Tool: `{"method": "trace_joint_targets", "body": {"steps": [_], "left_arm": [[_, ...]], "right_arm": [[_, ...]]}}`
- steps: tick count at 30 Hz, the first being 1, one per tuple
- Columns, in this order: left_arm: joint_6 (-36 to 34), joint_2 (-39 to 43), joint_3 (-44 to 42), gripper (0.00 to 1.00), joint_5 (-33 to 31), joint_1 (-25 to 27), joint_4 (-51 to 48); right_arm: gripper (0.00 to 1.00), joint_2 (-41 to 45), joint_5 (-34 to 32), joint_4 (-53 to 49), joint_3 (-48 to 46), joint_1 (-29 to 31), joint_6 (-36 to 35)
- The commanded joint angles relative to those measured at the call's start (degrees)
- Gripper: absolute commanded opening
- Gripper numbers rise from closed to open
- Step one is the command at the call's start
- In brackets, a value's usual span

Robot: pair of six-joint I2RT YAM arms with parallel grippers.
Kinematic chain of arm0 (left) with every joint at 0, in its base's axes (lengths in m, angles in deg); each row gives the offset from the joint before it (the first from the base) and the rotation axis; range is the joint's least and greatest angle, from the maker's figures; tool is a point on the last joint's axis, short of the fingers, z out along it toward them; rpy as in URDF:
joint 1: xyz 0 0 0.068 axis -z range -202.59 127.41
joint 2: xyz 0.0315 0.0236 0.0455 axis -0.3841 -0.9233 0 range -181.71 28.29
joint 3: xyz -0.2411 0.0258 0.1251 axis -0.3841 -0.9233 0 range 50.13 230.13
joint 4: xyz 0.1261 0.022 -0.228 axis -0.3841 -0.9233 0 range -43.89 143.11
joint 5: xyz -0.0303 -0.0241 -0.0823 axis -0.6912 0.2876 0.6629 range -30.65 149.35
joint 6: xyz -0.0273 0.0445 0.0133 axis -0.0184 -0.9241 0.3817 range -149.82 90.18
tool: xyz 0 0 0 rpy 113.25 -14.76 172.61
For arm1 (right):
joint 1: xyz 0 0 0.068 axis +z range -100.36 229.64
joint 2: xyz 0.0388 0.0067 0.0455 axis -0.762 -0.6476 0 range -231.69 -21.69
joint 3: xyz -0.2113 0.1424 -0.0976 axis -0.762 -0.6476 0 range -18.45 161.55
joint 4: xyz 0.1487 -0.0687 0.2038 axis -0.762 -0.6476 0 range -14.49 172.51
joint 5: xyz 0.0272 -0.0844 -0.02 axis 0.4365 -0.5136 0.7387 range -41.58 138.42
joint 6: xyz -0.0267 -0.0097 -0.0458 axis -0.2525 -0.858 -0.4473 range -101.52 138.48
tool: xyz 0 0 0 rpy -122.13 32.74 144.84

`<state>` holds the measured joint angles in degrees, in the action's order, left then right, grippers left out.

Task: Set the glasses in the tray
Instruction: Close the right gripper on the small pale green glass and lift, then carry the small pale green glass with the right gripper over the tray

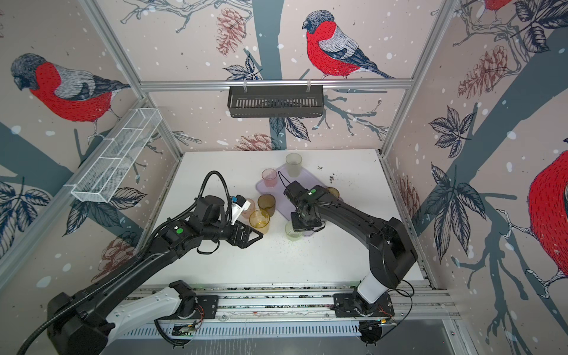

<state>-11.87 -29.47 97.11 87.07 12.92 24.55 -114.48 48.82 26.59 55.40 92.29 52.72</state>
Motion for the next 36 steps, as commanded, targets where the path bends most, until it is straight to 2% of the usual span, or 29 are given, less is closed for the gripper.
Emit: {"method": "trace_joint_targets", "body": {"steps": [1, 20, 36], "left_arm": [[-1.16, -0.25, 0.78, 0.99, -0.78, 0.09, 1.84], [-3.01, -1.13, 3.02, 0.99, -3.68, -0.01, -0.14], [-3.8, -2.8, 4.79, 0.99, -5.31, -0.36, -1.47]], "right_arm": [[0.03, -1.36, -2.04, -2.85, 2.61, 0.04, -1.64], [0.03, -11.4, -6.37, -7.54, 19.68, -3.59, -8.74], [0.03, -19.91, -6.56, -8.46, 33.01, -9.83, -13.41]]}}
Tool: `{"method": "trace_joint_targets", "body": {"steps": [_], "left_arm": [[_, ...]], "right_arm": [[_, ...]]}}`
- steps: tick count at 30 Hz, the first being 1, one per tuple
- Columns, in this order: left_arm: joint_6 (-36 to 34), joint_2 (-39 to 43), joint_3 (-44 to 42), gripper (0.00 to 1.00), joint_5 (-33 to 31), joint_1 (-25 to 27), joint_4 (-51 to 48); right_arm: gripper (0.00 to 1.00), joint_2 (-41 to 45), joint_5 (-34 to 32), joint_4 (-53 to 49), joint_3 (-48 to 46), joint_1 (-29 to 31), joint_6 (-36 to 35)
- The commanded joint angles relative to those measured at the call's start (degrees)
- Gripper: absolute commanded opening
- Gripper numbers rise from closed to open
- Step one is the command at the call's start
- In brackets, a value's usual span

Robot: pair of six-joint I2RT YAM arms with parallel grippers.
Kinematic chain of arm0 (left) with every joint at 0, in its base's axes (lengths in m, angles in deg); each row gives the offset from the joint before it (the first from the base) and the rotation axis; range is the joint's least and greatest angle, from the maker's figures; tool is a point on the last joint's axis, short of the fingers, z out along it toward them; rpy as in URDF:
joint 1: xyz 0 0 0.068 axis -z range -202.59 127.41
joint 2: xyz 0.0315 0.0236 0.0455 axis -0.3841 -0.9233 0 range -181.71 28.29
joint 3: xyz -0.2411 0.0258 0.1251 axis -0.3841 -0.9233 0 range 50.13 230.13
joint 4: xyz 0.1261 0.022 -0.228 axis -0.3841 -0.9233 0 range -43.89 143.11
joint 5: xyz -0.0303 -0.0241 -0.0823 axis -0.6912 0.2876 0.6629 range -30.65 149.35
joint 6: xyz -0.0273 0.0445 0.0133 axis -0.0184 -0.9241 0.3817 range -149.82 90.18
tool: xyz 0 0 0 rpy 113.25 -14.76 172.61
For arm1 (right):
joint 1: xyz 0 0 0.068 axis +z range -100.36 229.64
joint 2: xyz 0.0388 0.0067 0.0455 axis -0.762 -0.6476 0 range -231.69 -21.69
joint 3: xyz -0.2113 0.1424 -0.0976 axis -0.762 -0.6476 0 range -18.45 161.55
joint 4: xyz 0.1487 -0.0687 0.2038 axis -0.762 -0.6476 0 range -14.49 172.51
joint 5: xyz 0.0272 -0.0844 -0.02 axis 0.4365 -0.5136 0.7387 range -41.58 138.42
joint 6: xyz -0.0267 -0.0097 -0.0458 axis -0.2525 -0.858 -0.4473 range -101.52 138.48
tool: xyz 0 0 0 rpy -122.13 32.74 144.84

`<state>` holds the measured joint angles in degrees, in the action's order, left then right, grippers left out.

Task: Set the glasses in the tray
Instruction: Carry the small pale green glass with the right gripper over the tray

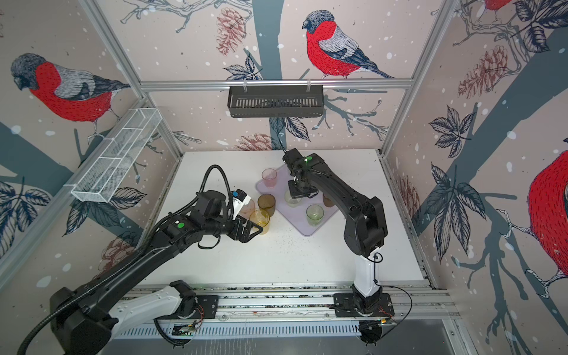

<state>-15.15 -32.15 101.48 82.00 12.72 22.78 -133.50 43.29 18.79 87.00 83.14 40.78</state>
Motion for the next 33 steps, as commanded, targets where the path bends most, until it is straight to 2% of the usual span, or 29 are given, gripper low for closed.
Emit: {"method": "trace_joint_targets", "body": {"steps": [1, 22, 33], "left_arm": [[-0.31, -0.18, 0.41, 0.99, -0.24, -0.2, 0.52], [0.4, -1.93, 1.71, 0.99, -1.43, -0.17, 0.97], [1.52, -1.7, 0.91, 0.99, -2.44, -0.51, 2.02]], "right_arm": [[0.03, -1.4, -1.03, -0.63, 2.08, -1.05, -1.71], [0.03, -9.62, -0.19, 1.16, 11.52, -8.95, -4.35], [0.02, -12.16, 1.14, 3.86, 13.09, -12.21, -4.75]]}}
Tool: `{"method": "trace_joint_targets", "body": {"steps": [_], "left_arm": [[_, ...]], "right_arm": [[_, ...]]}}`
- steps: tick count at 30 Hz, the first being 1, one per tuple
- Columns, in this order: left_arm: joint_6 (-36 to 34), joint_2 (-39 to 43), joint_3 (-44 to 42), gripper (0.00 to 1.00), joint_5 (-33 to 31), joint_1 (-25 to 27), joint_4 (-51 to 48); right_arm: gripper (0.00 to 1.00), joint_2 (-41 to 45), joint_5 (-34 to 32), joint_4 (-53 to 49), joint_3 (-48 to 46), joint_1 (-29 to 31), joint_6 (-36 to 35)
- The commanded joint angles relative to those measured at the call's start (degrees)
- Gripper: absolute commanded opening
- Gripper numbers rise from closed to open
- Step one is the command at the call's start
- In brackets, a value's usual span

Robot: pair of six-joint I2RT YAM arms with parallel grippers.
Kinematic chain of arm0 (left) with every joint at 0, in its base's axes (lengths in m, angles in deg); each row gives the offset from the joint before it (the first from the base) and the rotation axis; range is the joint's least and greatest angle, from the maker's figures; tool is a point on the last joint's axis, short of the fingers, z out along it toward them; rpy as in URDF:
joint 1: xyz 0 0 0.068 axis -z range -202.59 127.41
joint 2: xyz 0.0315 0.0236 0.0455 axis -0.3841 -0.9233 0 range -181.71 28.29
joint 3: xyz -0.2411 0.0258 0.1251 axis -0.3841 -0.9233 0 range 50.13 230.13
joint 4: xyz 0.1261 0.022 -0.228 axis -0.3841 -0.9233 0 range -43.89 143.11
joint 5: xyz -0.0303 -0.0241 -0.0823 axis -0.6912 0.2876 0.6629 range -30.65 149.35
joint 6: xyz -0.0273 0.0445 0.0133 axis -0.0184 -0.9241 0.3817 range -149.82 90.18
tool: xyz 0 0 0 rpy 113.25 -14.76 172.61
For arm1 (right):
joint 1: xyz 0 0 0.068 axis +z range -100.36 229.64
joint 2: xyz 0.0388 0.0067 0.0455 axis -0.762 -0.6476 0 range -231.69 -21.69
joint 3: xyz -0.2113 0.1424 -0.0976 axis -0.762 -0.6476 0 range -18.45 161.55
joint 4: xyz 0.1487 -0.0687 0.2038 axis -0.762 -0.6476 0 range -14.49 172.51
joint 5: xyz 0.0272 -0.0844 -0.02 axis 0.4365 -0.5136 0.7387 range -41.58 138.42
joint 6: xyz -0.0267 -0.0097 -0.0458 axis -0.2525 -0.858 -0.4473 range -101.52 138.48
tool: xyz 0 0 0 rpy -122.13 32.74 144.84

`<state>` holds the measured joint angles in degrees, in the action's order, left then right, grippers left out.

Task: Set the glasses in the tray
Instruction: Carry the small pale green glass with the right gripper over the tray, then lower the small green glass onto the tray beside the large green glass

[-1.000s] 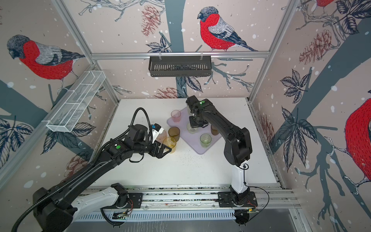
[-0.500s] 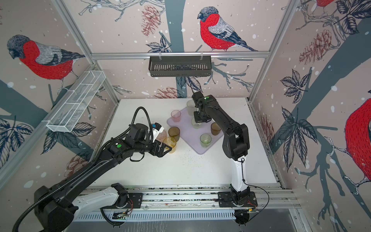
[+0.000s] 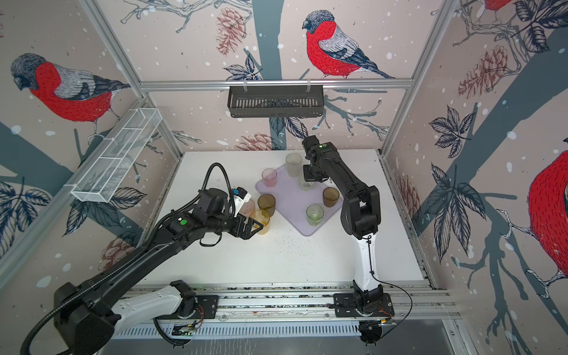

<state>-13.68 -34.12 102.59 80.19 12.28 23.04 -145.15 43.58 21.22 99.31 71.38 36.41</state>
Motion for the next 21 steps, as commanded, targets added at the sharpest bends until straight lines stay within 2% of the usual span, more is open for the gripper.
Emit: {"method": "trace_joint_targets", "body": {"steps": [1, 10, 21], "left_arm": [[0.31, 0.36, -0.48, 0.99, -0.63, -0.1, 1.89], [0.66, 0.71, -0.32, 0.99, -1.13, -0.16, 1.75], [0.58, -1.25, 1.42, 0.99, -0.74, -0.14, 4.21]], "right_arm": [[0.02, -0.96, 0.89, 1.32, 1.73, -0.61, -0.52], [0.02, -5.32, 1.5, 0.65, 7.47, -1.63, -1.11], [0.02, -7.41, 2.18, 2.01, 9.21, -2.86, -1.3]]}}
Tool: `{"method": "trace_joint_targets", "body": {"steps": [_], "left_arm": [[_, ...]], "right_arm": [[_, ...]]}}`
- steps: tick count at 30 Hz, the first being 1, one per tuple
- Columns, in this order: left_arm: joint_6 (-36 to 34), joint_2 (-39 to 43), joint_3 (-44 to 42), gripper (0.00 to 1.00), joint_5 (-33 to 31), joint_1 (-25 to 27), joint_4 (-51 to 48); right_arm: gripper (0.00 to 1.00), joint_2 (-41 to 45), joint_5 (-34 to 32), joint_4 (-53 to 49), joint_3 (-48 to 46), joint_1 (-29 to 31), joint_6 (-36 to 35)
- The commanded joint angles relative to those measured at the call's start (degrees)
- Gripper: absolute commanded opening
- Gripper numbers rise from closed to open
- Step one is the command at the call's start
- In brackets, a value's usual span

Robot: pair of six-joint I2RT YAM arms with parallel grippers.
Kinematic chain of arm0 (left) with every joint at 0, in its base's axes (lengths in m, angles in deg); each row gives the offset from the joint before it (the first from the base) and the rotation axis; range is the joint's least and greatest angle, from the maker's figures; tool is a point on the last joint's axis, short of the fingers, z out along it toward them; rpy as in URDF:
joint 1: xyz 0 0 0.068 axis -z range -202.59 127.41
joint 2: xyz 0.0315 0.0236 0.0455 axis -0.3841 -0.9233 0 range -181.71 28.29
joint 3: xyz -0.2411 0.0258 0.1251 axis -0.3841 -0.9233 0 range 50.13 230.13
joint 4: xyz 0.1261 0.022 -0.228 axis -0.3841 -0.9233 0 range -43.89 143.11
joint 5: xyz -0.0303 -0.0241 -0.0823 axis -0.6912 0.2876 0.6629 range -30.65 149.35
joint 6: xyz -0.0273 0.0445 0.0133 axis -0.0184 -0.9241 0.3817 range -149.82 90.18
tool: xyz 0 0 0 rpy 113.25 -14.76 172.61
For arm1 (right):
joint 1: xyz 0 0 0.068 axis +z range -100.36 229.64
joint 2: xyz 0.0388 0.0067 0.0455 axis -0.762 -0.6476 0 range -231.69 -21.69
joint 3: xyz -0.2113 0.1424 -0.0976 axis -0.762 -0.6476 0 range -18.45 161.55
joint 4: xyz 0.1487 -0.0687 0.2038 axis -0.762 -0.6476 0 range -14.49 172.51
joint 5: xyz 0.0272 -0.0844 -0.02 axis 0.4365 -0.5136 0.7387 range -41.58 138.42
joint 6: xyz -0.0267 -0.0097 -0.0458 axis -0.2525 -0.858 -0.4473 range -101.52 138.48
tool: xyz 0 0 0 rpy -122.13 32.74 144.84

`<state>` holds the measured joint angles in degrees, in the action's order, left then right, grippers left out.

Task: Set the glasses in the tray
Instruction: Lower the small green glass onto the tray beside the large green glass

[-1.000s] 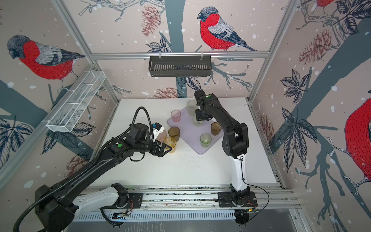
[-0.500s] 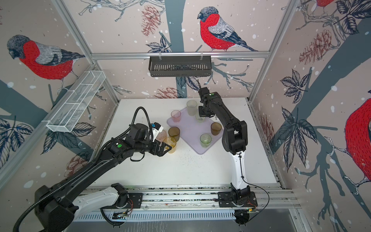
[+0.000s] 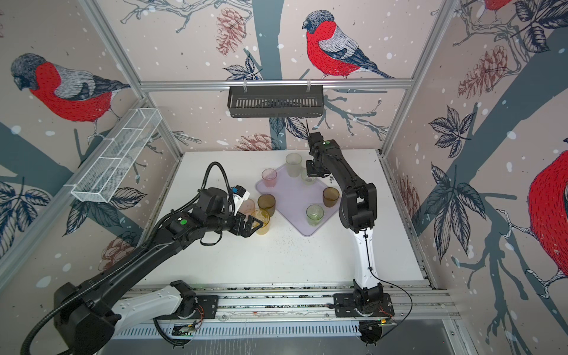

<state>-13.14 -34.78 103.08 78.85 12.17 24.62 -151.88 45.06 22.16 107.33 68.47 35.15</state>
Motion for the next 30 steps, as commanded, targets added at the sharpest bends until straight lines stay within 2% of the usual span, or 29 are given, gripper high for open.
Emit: {"method": "trace_joint_targets", "body": {"steps": [1, 30], "left_arm": [[0.0, -1.05, 1.37, 0.99, 0.68, -0.02, 2.84], [-0.17, -3.81, 3.92, 0.99, 1.22, 0.03, 4.62]], "right_arm": [[0.02, -1.17, 0.83, 0.86, 2.0, 0.06, 0.12], [0.03, -6.08, 2.48, 1.9, 5.25, -0.73, 1.15]]}}
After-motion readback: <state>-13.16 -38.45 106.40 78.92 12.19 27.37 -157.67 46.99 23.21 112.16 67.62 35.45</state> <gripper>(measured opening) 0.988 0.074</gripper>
